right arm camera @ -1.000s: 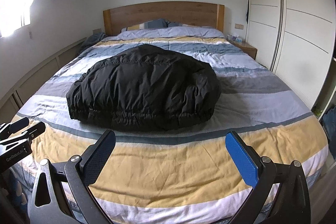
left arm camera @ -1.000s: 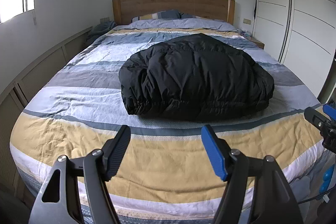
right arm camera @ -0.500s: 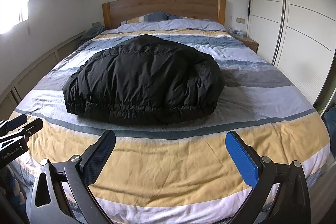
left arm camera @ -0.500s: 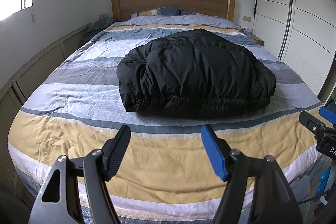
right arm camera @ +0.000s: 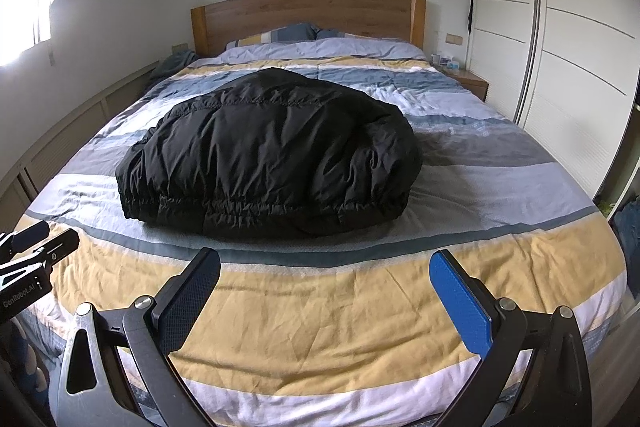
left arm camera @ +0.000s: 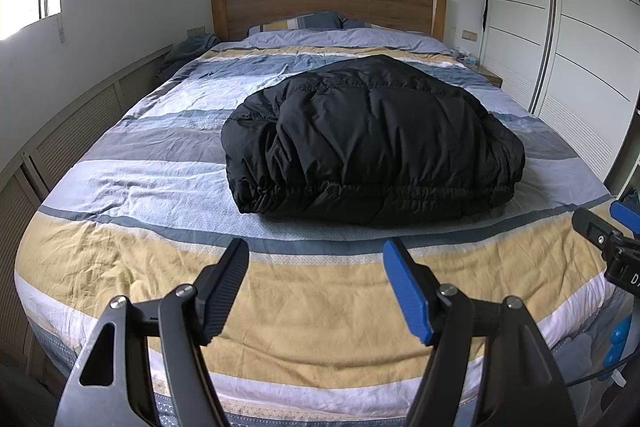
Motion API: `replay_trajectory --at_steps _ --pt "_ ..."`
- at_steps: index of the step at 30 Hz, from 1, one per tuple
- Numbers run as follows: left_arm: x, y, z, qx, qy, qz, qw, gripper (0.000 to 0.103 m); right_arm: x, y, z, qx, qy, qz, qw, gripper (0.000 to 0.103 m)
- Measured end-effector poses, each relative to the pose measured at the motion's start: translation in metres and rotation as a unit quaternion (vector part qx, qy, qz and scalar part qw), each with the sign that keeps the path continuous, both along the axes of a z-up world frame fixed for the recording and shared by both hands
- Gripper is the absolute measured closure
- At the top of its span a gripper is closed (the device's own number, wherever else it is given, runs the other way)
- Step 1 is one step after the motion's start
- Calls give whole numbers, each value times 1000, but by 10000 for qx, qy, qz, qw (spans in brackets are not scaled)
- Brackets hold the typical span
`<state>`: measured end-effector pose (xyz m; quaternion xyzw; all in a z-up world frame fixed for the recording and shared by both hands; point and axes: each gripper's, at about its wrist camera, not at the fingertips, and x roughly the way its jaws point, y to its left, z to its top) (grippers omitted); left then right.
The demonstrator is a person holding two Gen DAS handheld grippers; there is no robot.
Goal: Fold large clothes
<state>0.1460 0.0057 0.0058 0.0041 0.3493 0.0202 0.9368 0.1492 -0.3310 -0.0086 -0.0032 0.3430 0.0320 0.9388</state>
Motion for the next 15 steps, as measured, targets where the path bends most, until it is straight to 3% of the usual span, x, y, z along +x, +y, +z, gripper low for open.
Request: replay_trajectory --at_steps 15 --pt "-2 0 1 52 -68 9 10000 35 -1 -2 0 -16 3 -13 10000 0"
